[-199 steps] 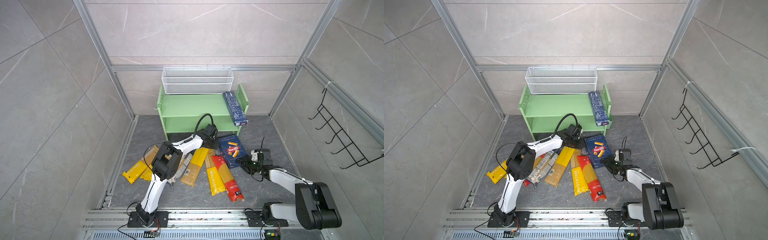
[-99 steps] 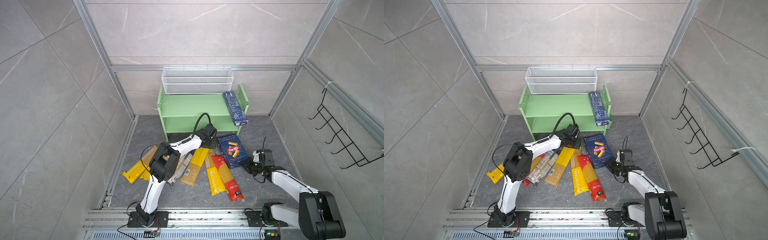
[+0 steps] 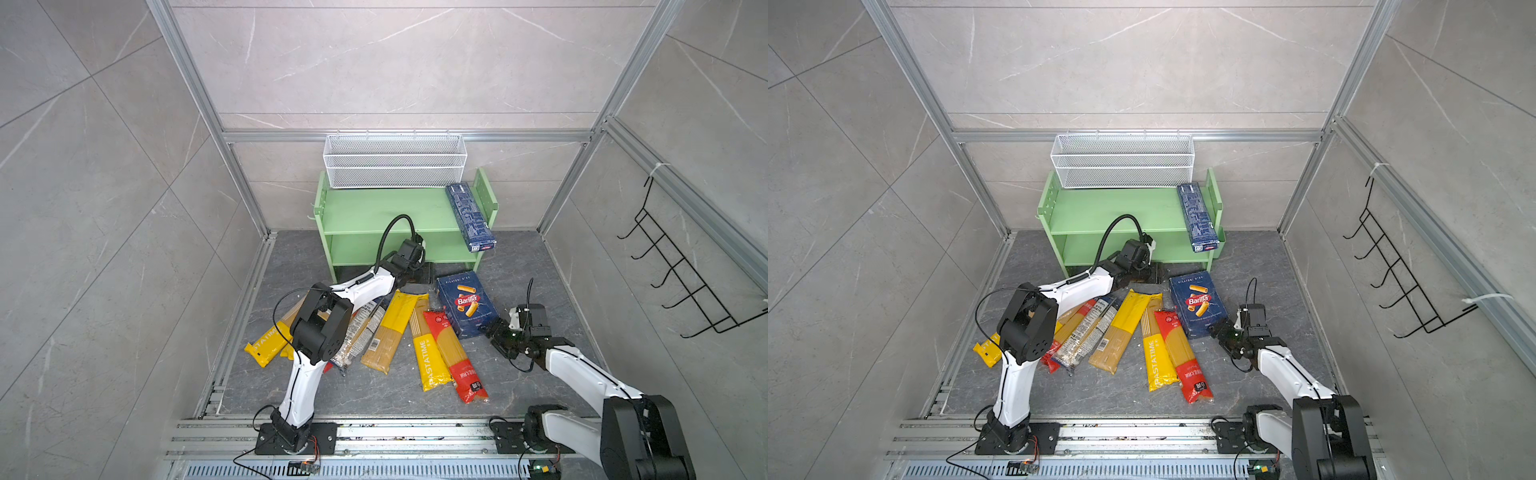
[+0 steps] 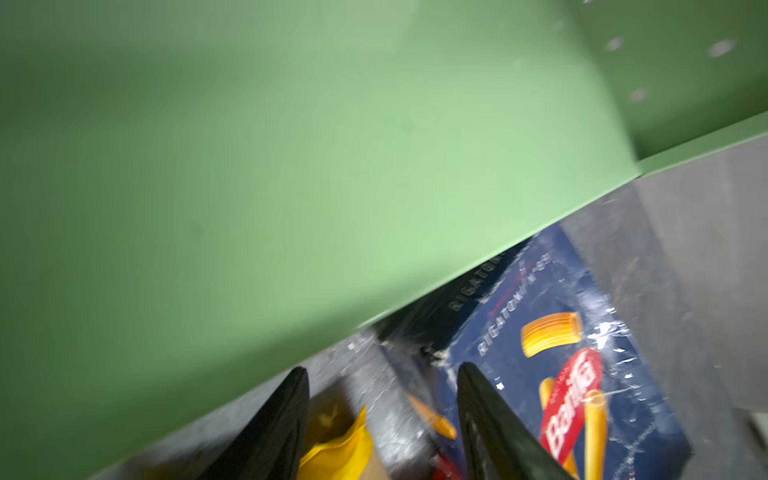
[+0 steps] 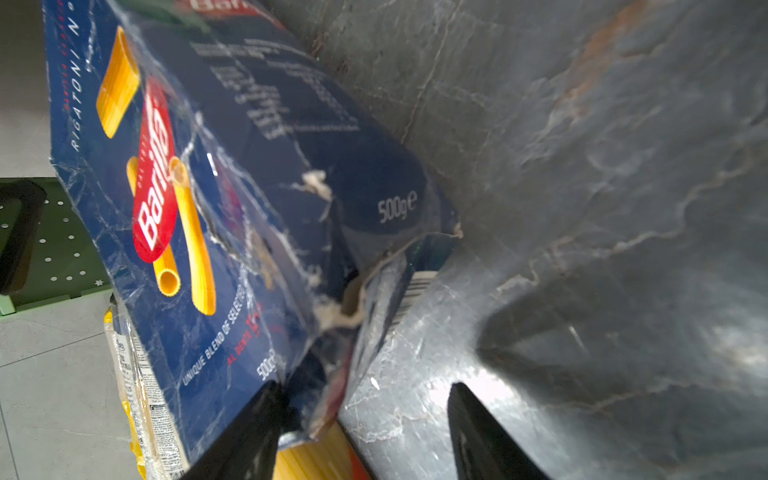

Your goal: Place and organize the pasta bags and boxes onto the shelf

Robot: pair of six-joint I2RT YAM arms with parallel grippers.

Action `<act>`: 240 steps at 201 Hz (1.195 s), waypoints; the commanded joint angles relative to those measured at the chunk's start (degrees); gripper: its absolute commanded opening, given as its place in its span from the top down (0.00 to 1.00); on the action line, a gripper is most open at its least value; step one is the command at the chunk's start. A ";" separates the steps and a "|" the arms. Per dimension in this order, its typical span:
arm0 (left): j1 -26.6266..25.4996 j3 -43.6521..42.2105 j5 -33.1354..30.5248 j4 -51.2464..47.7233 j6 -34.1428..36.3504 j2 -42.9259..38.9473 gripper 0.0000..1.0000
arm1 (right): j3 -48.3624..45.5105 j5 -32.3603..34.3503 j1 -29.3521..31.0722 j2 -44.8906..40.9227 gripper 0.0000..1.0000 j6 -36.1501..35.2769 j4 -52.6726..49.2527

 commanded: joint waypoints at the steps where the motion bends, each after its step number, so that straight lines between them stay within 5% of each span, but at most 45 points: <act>1: 1.90 -3.36 6.45 11.66 -5.28 2.05 0.38 | -1.46 -1.02 0.57 0.37 0.34 -1.65 -8.56; 96: 2.60 -3.74 9.36 20.51 -8.55 6.53 0.37 | -1.16 -1.51 0.40 -0.06 0.33 -1.95 -9.00; 159: 2.75 -0.27 11.85 22.27 -10.43 8.84 0.37 | -3.32 1.31 0.40 -5.57 0.01 2.97 -11.34; 240: 2.69 0.73 17.32 22.48 -11.69 10.48 0.41 | -5.32 -1.72 0.46 4.55 0.01 7.27 3.94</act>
